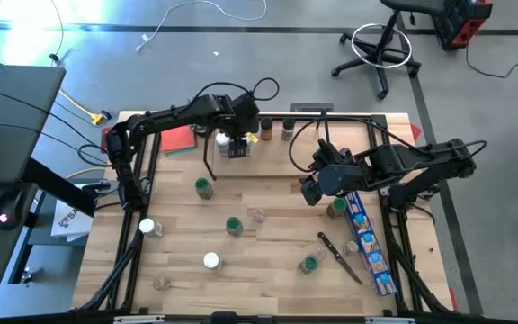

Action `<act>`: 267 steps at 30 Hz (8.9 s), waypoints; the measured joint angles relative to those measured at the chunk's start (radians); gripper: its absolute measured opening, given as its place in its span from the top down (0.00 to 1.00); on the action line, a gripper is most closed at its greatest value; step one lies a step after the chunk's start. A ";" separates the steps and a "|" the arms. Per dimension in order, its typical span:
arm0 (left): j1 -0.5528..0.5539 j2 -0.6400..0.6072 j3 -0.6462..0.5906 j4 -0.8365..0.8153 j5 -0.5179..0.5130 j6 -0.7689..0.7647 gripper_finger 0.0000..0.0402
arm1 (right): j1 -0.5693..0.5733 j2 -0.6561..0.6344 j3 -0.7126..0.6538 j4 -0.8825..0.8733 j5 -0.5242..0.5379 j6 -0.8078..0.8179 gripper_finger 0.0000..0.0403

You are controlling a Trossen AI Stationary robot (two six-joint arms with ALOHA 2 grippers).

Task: Shelf spices
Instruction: Put the white seasoning bottle on the shelf aligned with the black seasoning bottle

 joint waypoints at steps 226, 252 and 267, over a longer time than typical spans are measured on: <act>-1.074 -0.374 -1.045 1.184 -0.018 -1.423 0.66 | 0.216 0.849 0.237 0.737 -0.029 -0.187 0.36; -1.130 -0.594 -0.859 0.902 -0.144 -1.301 0.66 | 0.134 0.552 0.511 0.229 -0.089 -0.401 0.53; -1.045 -0.734 -0.846 0.888 -0.262 -1.127 0.66 | -0.344 0.504 0.537 -0.023 -0.546 -1.300 0.53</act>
